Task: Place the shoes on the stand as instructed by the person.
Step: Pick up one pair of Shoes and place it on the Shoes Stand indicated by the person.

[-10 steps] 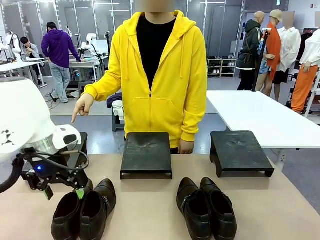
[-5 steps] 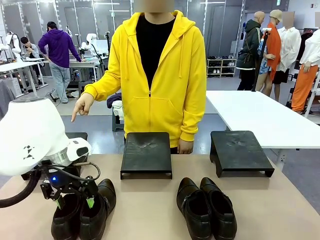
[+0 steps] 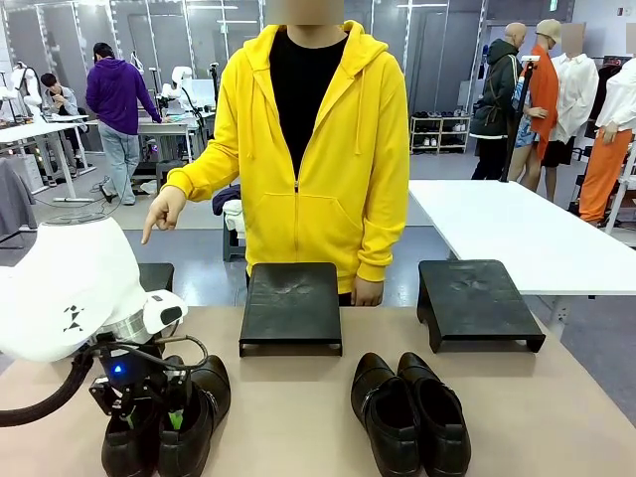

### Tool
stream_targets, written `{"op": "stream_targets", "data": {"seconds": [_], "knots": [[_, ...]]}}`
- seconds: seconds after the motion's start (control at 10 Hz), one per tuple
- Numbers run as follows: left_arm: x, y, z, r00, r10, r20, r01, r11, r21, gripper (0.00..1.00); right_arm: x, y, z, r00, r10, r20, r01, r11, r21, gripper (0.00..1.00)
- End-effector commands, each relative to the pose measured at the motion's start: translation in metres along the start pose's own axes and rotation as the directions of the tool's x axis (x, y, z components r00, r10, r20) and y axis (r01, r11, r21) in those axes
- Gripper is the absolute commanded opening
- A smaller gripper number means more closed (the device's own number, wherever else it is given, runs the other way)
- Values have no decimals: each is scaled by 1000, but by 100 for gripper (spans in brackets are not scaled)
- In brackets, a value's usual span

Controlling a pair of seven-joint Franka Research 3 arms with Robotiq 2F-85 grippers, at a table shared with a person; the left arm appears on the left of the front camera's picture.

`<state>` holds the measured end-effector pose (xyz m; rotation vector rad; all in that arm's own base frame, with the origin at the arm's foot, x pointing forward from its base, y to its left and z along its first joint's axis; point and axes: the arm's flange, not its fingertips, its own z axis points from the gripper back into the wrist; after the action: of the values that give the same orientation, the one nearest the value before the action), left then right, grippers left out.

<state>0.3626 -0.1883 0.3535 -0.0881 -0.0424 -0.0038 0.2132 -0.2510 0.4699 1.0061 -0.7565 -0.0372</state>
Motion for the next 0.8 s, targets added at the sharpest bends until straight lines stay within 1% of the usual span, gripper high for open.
{"op": "stream_targets", "data": {"seconds": [0.0,0.5,0.7], "knots": [[-21,6,-11,1000,19,24,-20,999,38,0,0,1,0,1000,8,5,-8,1000,9,100],[-18,0,-6,999,2,43,-5,997,75,0,0,1,0,1000,8,5,-8,1000,9,100],[-13,-2,15,997,-7,77,-1,995,95,0,0,1,0,1000,8,5,-8,1000,9,100]]}}
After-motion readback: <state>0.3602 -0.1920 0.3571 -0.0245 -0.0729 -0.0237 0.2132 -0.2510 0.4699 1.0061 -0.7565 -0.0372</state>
